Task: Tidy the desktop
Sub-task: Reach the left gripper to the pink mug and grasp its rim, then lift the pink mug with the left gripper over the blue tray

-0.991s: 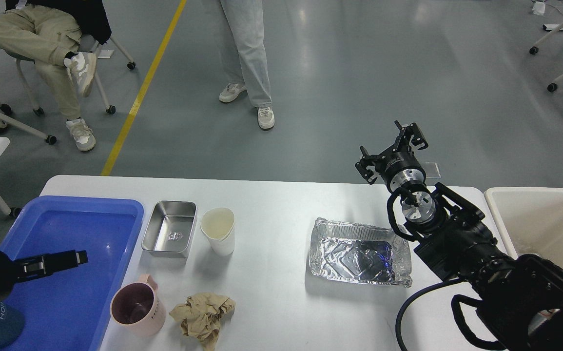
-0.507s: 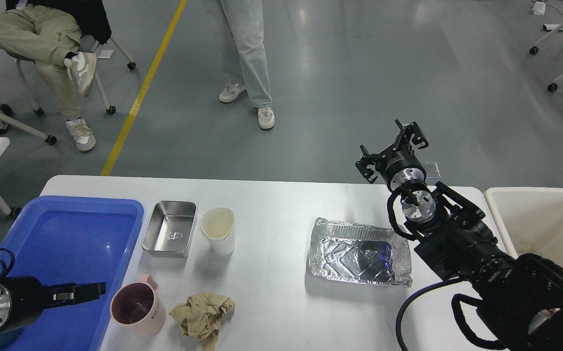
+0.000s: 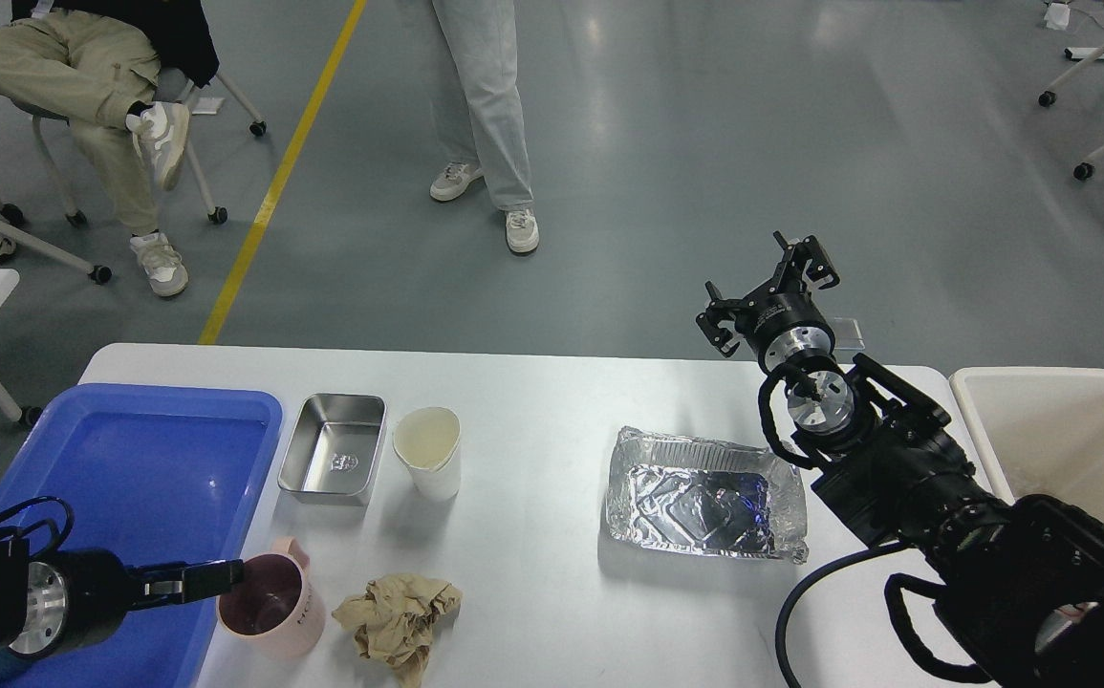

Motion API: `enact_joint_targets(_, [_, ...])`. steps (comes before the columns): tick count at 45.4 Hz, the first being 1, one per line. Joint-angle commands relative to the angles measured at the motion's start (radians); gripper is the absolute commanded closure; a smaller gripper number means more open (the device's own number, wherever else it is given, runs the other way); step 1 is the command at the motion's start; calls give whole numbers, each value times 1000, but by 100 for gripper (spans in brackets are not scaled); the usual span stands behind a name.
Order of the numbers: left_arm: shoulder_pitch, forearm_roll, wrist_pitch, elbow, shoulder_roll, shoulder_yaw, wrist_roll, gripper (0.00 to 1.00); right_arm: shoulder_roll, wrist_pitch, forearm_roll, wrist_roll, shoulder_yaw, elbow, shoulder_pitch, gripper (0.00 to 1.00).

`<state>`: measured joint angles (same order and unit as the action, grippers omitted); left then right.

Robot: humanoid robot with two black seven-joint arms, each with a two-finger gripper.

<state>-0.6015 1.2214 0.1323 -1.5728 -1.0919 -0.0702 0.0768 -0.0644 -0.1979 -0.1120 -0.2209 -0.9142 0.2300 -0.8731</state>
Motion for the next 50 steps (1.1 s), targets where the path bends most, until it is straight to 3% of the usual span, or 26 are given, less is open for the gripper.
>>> enact_joint_targets(1, [-1,1,-5,17,41,9,1,22,0,0,0,0,0,0,-1,0])
enact_joint_targets(17, [0,1,-10,27,67,12,0,34,0,0,0,0,1,0,2,0])
enact_joint_targets(25, [-4,1,-3,23,60,58,-2,54,0,0,0,0,1,0,2,0])
enact_joint_targets(35, [-3,1,-2,22,61,66,0,61,1,0,0,0,1,0,-1,0])
enact_joint_targets(50, [-6,7,29,19,40,66,0,93,1,0,0,0,1,0,0,0])
